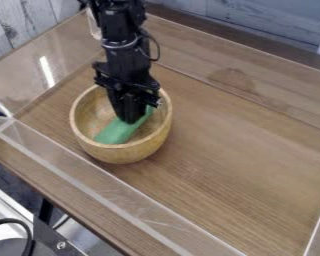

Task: Remove the green block from inside the brown bowl and put it on the table

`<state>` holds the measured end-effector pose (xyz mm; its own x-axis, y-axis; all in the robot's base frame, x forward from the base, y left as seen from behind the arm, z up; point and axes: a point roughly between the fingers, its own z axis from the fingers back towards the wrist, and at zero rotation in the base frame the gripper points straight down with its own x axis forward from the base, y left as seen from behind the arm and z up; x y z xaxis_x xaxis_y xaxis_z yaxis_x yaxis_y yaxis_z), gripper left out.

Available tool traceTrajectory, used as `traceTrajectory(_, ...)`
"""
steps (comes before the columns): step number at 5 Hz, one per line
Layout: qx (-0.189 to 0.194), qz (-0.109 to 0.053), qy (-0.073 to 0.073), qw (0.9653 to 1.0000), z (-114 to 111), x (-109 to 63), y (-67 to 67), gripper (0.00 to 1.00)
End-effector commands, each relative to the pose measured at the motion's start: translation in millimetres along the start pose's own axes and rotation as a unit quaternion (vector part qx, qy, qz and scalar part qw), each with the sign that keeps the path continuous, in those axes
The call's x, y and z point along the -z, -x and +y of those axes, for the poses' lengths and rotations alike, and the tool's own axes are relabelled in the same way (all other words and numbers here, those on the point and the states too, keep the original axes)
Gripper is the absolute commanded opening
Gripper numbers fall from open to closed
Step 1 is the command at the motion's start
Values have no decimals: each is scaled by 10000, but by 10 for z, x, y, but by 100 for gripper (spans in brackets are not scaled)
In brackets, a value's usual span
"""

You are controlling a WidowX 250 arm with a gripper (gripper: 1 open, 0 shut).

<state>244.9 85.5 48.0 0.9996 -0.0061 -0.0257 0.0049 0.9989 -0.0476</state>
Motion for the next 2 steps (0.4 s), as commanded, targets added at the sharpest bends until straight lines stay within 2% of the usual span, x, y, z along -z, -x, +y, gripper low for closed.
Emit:
traceTrajectory(1, -42, -204, -91, 9997, 35, -148, -93, 0)
traceTrajectory(2, -74, -233, -98, 9997, 7, -243, -117, 0)
